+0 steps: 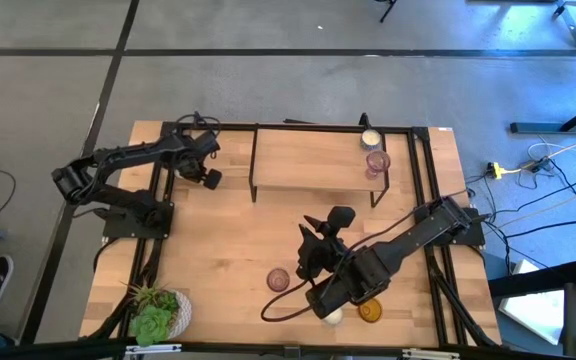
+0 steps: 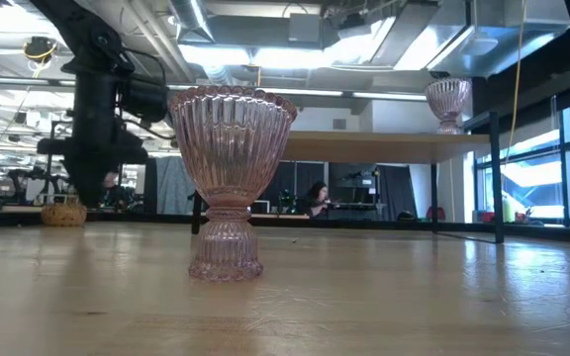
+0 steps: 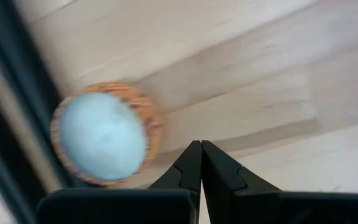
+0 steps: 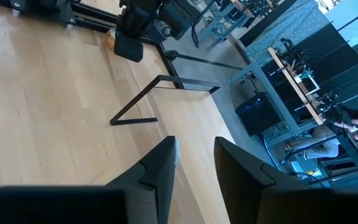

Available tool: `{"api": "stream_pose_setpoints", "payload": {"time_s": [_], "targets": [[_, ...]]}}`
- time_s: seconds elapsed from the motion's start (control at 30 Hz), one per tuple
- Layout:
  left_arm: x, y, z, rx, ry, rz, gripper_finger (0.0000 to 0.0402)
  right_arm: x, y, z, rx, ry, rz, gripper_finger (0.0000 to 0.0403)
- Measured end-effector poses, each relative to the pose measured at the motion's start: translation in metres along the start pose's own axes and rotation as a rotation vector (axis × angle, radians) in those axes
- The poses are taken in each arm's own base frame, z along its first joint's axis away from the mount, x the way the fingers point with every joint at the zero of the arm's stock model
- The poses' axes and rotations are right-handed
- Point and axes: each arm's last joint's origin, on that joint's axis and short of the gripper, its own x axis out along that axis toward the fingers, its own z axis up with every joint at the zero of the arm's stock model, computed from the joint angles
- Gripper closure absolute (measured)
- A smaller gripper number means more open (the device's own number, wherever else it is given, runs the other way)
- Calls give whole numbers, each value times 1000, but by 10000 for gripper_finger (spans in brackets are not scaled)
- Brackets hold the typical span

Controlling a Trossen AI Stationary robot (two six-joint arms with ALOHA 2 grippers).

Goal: Pick & Place candle stick holders
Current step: Put the yellow candle on the shelf

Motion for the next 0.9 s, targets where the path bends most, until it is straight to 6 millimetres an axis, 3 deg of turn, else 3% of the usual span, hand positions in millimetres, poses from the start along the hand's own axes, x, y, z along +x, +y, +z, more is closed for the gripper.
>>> {"api": "stream_pose_setpoints", "payload": {"time_s": [0.13,0.3,0.53,0.9], "targets": [[-1,-4,-1,40,-12,-15,399,0,0,0,0,1,1,288],[-11,-4,5,28,-124,118,400,0,0,0,-1,2,2,288],[-15,-6,7,65,-91,16,386,0,0,0,-1,2,2,288],[-13,6,10,-7,-58,46,270,0,0,0,-1,3,3,288]]}}
